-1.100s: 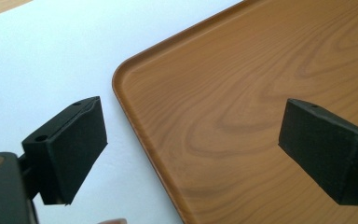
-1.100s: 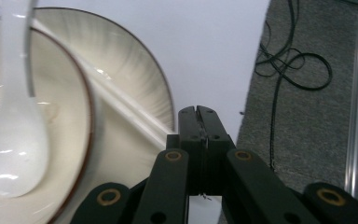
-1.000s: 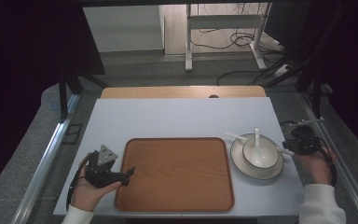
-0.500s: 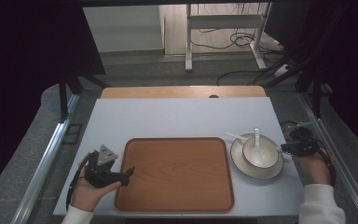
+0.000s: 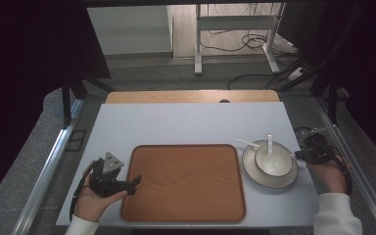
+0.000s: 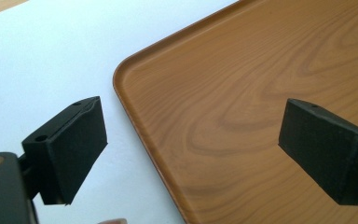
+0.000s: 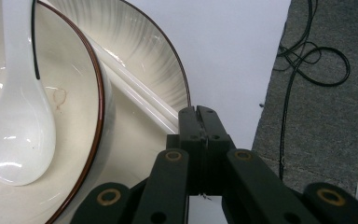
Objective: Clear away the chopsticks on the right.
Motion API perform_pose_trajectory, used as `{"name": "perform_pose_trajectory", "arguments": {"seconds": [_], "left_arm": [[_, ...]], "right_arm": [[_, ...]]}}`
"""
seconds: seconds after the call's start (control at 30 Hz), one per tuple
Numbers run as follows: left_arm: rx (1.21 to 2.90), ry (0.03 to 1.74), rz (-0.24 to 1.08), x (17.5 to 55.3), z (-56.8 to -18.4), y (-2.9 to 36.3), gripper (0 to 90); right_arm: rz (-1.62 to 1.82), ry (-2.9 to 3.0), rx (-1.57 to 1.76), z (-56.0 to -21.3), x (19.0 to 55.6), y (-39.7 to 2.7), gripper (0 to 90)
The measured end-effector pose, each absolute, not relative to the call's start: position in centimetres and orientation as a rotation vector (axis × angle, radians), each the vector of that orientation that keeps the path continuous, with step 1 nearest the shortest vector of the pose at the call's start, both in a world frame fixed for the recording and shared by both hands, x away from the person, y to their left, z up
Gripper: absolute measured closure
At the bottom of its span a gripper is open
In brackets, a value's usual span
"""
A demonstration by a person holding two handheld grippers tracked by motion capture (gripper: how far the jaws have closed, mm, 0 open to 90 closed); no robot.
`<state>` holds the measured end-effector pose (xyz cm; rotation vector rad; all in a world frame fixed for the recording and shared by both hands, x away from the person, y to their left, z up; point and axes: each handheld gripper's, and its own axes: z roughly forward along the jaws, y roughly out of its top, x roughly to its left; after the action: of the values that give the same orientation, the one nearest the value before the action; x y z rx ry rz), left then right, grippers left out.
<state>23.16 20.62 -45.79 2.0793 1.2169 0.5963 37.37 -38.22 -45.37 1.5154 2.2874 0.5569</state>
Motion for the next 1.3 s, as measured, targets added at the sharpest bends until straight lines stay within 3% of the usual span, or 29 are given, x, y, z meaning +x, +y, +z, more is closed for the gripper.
{"name": "perform_pose_trajectory", "arguments": {"seconds": [1.1,1.3], "left_arm": [[2.091,1.215,0.597,23.2,-45.9,20.5,7.2],[2.092,1.216,0.597,23.2,-45.9,20.5,7.2]], "right_arm": [[0.522,2.292,1.519,-45.9,37.6,-38.5,89.9],[0.558,2.268,1.493,-44.7,37.2,-38.7,89.9]]}}
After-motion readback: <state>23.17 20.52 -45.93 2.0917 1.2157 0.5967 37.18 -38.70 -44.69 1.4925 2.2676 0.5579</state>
